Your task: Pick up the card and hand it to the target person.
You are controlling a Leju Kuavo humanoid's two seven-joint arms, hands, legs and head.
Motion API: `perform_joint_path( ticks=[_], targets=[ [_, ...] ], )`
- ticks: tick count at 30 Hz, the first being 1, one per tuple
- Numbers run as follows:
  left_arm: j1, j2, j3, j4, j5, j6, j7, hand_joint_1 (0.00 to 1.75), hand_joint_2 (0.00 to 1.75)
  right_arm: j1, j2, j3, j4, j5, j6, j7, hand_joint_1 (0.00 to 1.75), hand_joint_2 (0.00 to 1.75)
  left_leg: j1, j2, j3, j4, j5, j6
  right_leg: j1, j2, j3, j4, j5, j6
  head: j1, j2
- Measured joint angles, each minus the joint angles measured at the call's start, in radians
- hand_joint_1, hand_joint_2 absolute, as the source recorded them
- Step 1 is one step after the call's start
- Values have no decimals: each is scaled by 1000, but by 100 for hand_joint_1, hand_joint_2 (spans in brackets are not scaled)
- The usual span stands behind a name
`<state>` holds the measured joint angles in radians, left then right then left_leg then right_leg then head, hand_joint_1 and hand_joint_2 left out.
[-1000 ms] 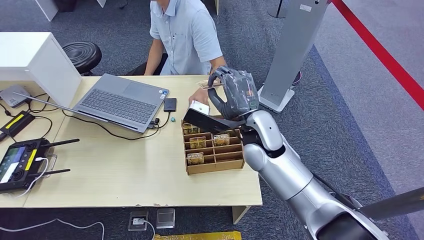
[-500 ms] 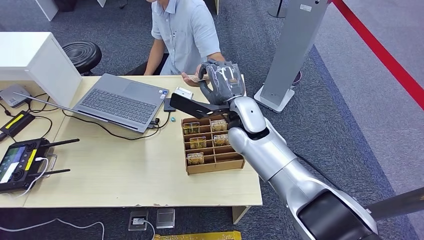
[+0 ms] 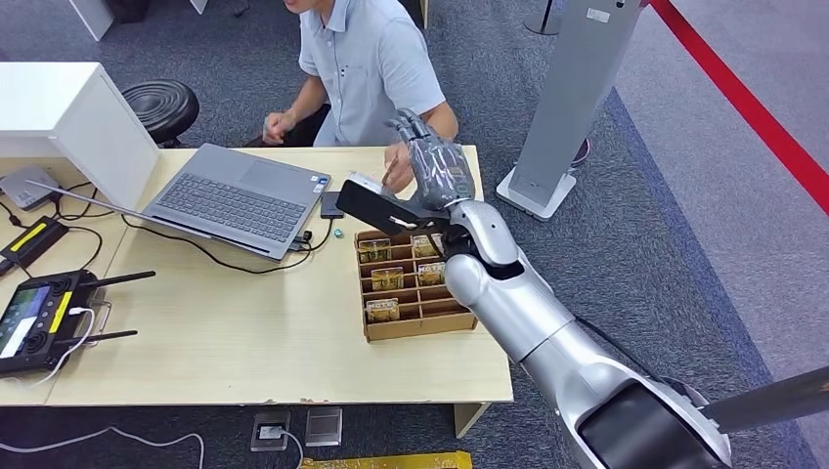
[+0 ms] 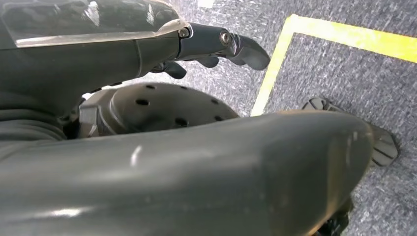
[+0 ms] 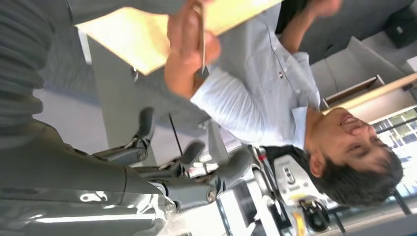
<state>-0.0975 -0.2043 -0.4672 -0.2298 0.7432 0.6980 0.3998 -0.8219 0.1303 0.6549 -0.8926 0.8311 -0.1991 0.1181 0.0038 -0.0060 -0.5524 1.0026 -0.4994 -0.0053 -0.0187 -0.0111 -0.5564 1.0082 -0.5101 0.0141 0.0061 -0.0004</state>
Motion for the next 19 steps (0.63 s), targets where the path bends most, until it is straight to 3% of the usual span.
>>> perform_joint_path(
  ticks=[9,19],
  targets=[
    [-1,-22,3,10,2,3,-34,0,0,208,-156,-90,-362,-317,198,7,0,175,0,0,1,0,0,0,0,0,0,-1,0,0,1,0],
    [-18,-43,39,54,-34,4,-33,0,0,390,-330,-146,-665,-455,343,31,0,175,0,0,1,0,0,0,0,1,0,-1,0,0,0,0]
  ],
)
